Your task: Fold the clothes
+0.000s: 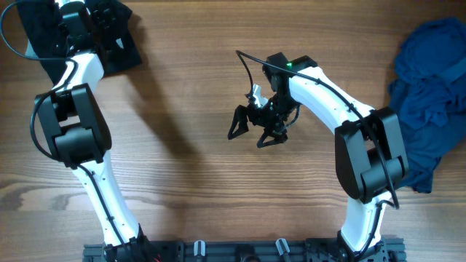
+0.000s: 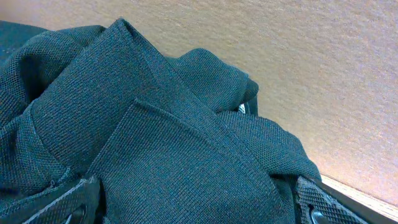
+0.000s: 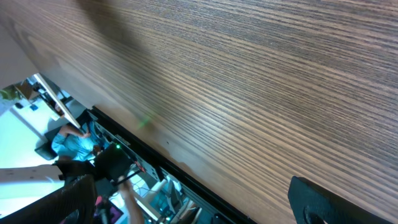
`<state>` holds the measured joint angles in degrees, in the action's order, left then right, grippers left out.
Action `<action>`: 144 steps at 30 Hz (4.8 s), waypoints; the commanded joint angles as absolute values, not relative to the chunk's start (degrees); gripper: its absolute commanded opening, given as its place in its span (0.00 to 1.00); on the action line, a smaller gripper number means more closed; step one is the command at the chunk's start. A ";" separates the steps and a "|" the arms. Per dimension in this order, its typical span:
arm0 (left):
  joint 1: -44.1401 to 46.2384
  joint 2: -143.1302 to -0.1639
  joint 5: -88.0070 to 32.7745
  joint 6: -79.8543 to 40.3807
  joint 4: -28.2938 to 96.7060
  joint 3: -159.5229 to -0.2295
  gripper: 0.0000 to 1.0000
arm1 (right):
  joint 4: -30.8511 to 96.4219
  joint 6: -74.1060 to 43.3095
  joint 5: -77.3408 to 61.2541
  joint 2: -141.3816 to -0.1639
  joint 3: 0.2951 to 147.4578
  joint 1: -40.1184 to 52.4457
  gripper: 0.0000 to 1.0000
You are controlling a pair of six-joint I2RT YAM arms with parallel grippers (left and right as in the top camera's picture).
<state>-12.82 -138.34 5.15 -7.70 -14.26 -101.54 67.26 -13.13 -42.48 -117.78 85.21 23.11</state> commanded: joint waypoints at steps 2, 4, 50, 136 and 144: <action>-13.02 -136.05 4.56 -8.08 -16.53 -100.53 1.00 | 67.85 -12.01 -43.79 -116.22 85.71 23.46 0.99; -13.04 -133.45 4.58 -8.10 -18.74 -100.53 1.00 | 67.94 -11.97 -43.79 -116.22 85.71 23.46 0.99; -18.57 -104.49 -19.18 -23.18 -0.97 -100.51 1.00 | 70.85 -24.49 -18.00 -94.24 87.07 23.29 0.99; -18.11 -61.91 -44.29 1.28 53.36 -65.98 1.00 | 67.83 -30.30 7.51 -30.20 62.19 14.09 1.00; -18.11 -62.00 -44.29 1.28 53.36 -65.98 1.00 | 47.18 -14.98 3.68 -19.44 47.09 6.24 1.00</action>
